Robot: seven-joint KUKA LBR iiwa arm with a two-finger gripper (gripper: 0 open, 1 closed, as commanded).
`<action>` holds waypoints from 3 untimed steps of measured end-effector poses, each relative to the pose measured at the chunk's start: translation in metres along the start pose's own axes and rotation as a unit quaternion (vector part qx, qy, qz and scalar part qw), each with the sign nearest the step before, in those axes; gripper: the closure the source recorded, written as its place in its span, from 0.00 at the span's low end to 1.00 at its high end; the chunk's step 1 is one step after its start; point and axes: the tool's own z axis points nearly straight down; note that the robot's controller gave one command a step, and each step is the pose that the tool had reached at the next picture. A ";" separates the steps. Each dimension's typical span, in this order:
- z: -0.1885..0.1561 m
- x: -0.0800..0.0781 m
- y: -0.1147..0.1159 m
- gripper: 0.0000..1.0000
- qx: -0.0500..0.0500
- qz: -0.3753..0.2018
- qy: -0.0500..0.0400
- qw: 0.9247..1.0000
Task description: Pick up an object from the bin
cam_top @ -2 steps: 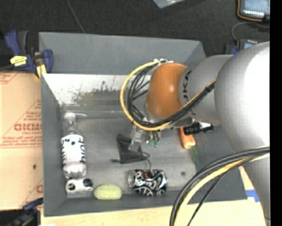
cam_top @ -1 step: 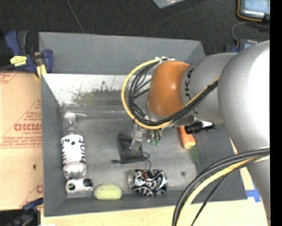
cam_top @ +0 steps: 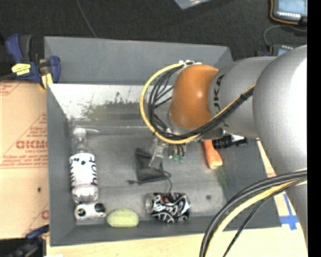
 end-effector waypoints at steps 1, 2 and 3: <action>-0.009 -0.001 0.000 1.00 0.000 0.000 -0.001 1.000; -0.020 0.000 0.000 1.00 0.000 0.000 0.001 1.000; -0.038 0.000 0.000 1.00 0.000 -0.001 0.001 1.000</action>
Offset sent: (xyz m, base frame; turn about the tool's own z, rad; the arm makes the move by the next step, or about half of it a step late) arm -0.0001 0.0001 0.0695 0.0000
